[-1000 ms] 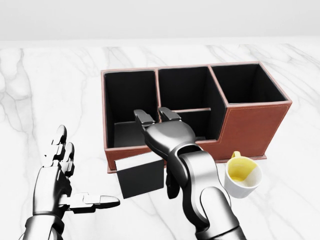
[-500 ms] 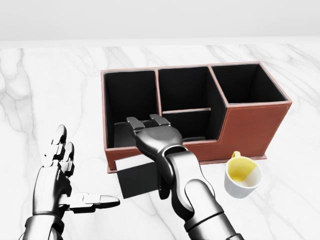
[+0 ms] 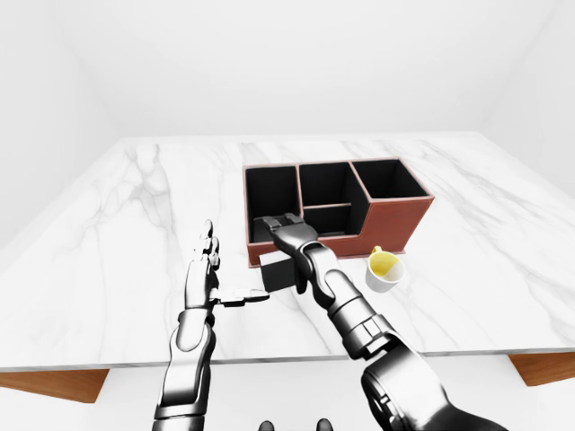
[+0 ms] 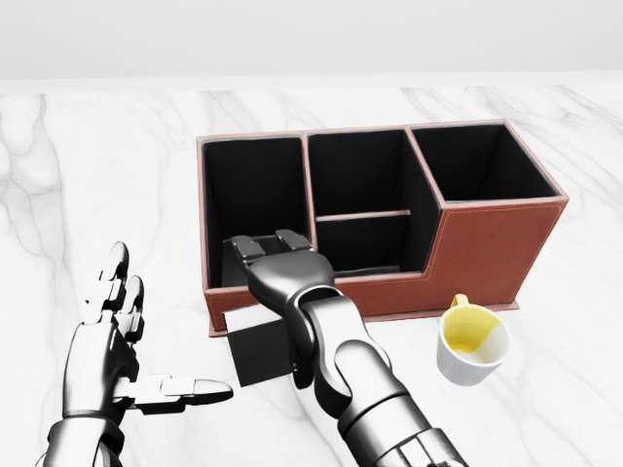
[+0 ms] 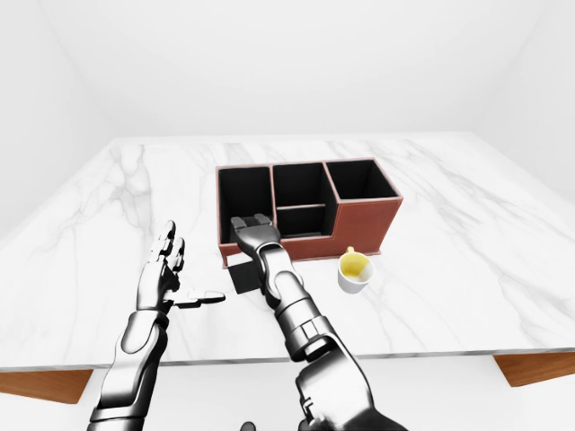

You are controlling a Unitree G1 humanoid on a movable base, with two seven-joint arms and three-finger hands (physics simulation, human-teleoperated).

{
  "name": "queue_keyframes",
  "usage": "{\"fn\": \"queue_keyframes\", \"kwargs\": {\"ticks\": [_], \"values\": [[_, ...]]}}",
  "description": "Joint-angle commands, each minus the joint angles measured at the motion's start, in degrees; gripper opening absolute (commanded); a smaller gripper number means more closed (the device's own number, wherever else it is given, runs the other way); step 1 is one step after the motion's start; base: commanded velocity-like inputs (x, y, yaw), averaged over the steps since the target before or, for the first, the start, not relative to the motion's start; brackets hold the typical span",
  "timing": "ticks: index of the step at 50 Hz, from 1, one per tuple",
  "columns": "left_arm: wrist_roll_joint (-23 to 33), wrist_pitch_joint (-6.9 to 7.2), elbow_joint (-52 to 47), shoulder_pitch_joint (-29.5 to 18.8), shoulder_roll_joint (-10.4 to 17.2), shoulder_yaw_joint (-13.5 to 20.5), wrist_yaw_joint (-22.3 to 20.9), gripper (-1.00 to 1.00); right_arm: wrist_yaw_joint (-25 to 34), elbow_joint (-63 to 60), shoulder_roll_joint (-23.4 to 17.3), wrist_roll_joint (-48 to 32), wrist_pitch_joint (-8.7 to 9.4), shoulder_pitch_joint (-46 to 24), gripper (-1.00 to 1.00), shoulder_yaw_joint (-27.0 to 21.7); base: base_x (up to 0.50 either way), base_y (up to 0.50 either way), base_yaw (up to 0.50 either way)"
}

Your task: Pick up the book and place it in the caddy.

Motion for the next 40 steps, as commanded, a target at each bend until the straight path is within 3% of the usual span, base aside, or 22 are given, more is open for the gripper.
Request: {"fn": "queue_keyframes", "kwargs": {"ticks": [1,6,9,27,40], "values": [[-0.08,-0.01,0.08,-0.11,0.02,0.06,-0.04,1.0,-4.35,7.63,1.21,1.25,0.0,-3.26,1.0,0.39,0.0,0.0,0.0],[-0.09,-0.5,0.68,-0.24,0.05,0.09,-0.06,1.0,-6.03,11.06,1.54,1.68,0.0,-4.75,1.0,0.32,0.0,0.0,0.0],[-0.1,-0.02,-0.09,0.06,0.0,0.0,-0.03,1.0,-6.79,12.8,1.65,1.83,0.0,-5.47,1.0,0.46,0.0,0.0,0.0],[-0.15,-0.2,-0.09,0.27,-0.02,0.04,-0.1,1.0,-13.9,25.33,2.93,5.11,0.0,-8.36,1.0,0.31,0.0,0.0,0.0],[-0.25,-0.29,0.43,-0.11,-0.02,0.06,-0.07,1.0,-15.36,28.41,2.96,5.35,0.0,-9.08,1.0,0.51,0.0,0.0,0.0]]}}
